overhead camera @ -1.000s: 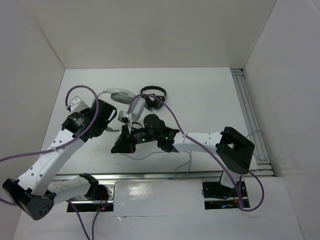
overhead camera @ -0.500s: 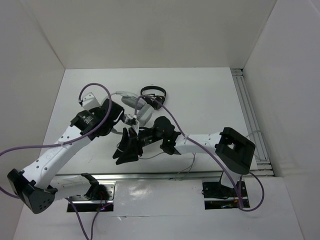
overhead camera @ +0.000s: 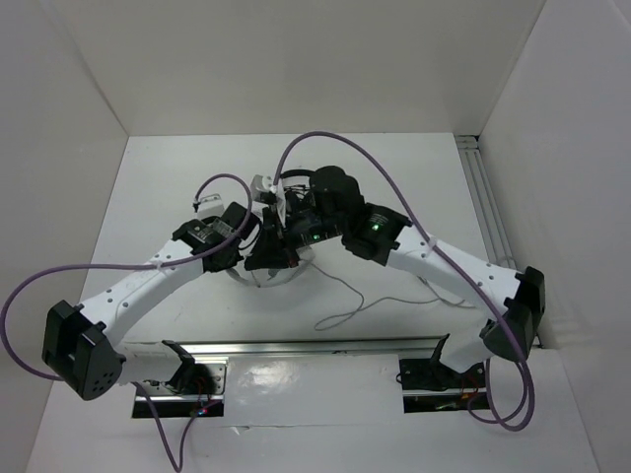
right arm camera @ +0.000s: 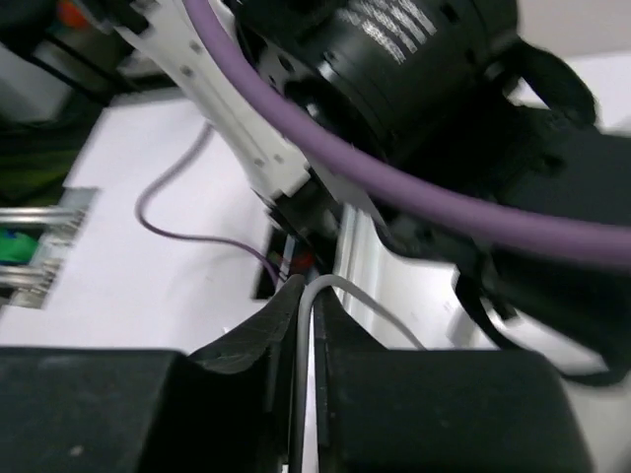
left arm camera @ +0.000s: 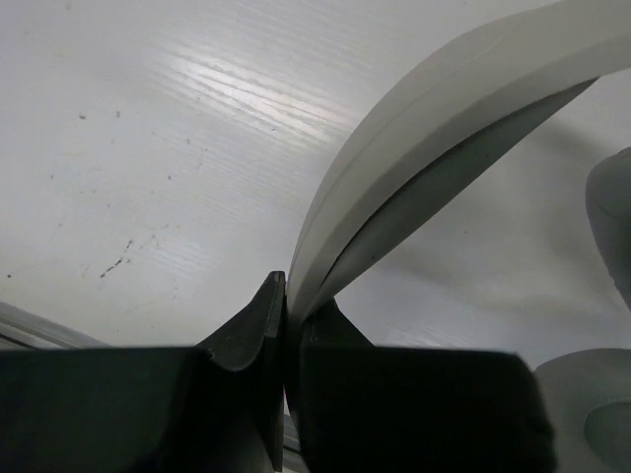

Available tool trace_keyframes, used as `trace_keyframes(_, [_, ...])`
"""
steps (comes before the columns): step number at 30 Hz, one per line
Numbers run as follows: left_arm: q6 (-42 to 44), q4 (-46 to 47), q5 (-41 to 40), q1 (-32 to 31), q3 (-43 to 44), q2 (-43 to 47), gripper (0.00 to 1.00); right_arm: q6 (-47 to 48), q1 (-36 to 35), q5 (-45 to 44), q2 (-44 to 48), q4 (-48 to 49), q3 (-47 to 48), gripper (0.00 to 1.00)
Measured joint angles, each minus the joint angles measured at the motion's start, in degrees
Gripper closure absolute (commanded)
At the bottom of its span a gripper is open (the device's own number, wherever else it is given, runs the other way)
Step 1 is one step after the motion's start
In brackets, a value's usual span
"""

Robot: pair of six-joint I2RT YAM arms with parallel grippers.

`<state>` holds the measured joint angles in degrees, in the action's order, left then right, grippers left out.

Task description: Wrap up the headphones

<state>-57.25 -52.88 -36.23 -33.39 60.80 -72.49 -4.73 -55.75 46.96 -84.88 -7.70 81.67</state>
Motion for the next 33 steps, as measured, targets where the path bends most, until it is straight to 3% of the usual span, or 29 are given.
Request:
trace_keyframes(1, [1.1, 0.9, 1.3, 0.1, -0.5, -0.1, 1.0, 1.6, 0.3, -1.4, 0.8, -3.4, 0.6, 0.94])
trace_keyframes(5, [5.4, 4.5, 4.8, 0.2, -1.9, -0.6, 1.0, 7.2, 0.7, -6.1, 2.9, -14.5, 1.2, 0.97])
trace_keyframes(14, [14.1, 7.5, 13.6, 2.9, -3.1, -0.6, 1.0, 12.2, 0.8, -21.4, 4.9, -25.6, 1.4, 1.0])
trace_keyframes(20, [18.6, 8.5, 18.1, 2.0, -3.1, -0.2, 1.0, 12.5, 0.9, -41.2, 10.1, -22.4, -1.0, 1.0])
trace_keyframes(23, [20.2, 10.2, 21.0, -0.9, -3.1, 0.7, 1.0, 12.6, 1.0, -46.6, 12.4, -21.4, -3.3, 1.0])
trace_keyframes(28, [22.8, 12.9, 24.5, -8.3, -3.0, 2.2, 1.0, 12.9, 3.5, -48.2, 10.6, -20.7, -3.3, 1.0])
trace_keyframes(33, [22.6, 12.1, 23.1, -14.1, -1.5, 5.8, 1.0, 12.9, 7.6, -46.8, 9.1, -20.1, -5.6, 1.0])
